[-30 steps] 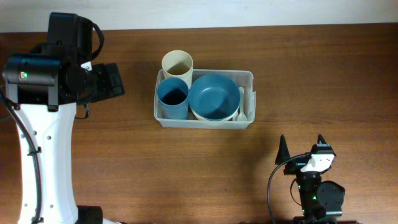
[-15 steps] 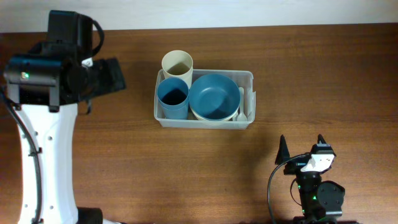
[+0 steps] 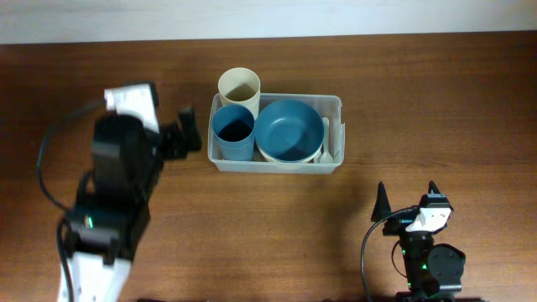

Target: Pack container

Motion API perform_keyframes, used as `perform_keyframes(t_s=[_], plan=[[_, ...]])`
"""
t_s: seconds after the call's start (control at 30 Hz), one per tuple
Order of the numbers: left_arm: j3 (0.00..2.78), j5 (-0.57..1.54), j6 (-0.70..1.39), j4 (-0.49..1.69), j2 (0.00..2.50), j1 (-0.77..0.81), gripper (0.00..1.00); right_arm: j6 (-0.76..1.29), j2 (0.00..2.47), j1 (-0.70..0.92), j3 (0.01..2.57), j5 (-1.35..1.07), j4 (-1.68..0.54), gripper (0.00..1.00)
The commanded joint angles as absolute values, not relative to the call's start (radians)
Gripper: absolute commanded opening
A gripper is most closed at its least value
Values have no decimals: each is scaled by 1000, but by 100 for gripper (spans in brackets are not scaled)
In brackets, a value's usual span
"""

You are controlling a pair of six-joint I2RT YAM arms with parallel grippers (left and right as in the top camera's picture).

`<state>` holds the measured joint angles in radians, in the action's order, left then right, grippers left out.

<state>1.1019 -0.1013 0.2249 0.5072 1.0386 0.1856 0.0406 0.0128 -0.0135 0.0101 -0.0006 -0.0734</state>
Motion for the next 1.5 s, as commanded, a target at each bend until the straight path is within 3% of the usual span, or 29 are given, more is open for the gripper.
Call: perform_keyframes(t_s=[0.0,0.2,0.5,1.47], plan=[[852,56,79,327,863,153,100,37,4,-20,6,-3,-79,99],[549,109,13,51,601,118,100,37,4,-20,6,-3,-79,99],[327,110,13,-27,315,10,100,37,4,-20,6,-3,-79,99],[15,101,14,-317,5,-27,100,37,4,-20,6,-3,-79,99]])
